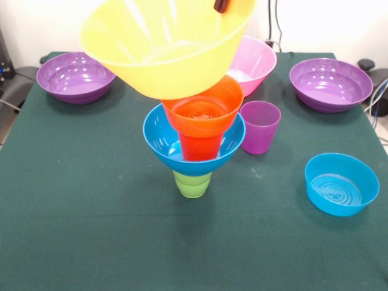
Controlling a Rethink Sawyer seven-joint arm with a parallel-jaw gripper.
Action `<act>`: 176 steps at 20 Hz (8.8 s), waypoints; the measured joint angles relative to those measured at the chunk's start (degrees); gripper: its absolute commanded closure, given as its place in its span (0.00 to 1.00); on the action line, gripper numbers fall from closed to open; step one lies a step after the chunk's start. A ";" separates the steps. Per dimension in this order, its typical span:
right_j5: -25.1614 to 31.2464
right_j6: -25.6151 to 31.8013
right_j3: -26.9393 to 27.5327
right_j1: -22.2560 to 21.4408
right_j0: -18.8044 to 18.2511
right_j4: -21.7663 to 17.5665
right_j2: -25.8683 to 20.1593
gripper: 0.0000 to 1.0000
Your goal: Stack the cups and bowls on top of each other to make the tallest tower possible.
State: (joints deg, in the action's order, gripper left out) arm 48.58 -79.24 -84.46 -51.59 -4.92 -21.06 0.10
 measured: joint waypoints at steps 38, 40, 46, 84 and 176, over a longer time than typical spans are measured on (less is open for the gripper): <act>0.01 -0.78 3.31 2.36 2.23 0.71 1.80 1.00; 0.01 -0.78 3.32 2.36 2.27 1.15 2.21 1.00; 0.01 -0.78 3.32 2.36 2.56 2.19 2.85 1.00; 0.01 -0.78 3.32 2.35 3.28 4.14 3.66 1.00; 0.01 -0.78 7.12 6.46 7.14 5.64 8.34 1.00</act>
State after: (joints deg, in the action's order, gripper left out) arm 48.59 -80.02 -77.34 -45.13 2.23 -15.42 8.43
